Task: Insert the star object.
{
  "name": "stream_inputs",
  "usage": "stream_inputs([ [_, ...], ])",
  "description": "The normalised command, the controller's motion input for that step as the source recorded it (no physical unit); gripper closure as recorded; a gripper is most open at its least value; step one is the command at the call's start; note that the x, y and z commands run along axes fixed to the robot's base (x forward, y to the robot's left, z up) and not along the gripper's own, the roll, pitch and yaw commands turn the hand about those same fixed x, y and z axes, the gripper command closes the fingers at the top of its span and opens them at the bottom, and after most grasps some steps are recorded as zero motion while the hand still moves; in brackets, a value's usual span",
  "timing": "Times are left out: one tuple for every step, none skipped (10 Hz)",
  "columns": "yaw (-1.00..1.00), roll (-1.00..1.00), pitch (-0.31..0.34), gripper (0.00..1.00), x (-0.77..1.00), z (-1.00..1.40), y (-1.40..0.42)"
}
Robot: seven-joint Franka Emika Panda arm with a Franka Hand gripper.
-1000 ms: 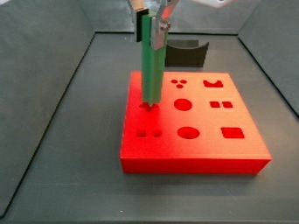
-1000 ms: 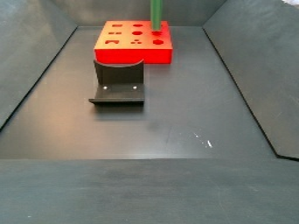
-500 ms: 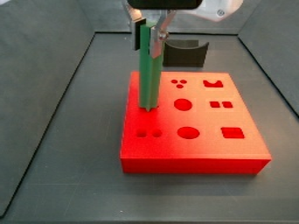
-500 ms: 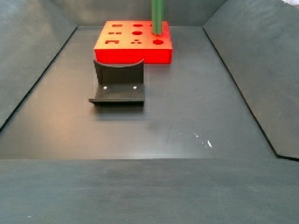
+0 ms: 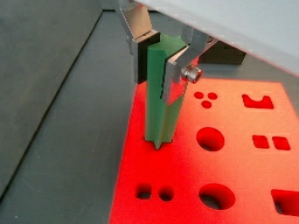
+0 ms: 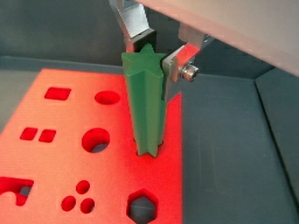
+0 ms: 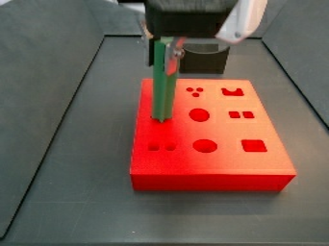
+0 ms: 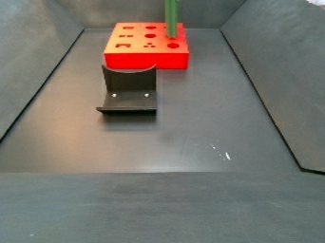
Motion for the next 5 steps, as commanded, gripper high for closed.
stream_inputs([
  [-0.08, 0.02, 0.000, 1.00, 0.13, -1.00, 0.00],
  [-0.07, 0.01, 0.000, 1.00, 0.13, -1.00, 0.00],
  [-0.03, 0.03, -0.026, 1.00, 0.05, -1.00, 0.00],
  [0.00, 0.17, 0.000, 1.00, 0.05, -1.00, -0.04],
  [0.00, 0.15, -0.001, 1.00, 0.06, -1.00, -0.02],
])
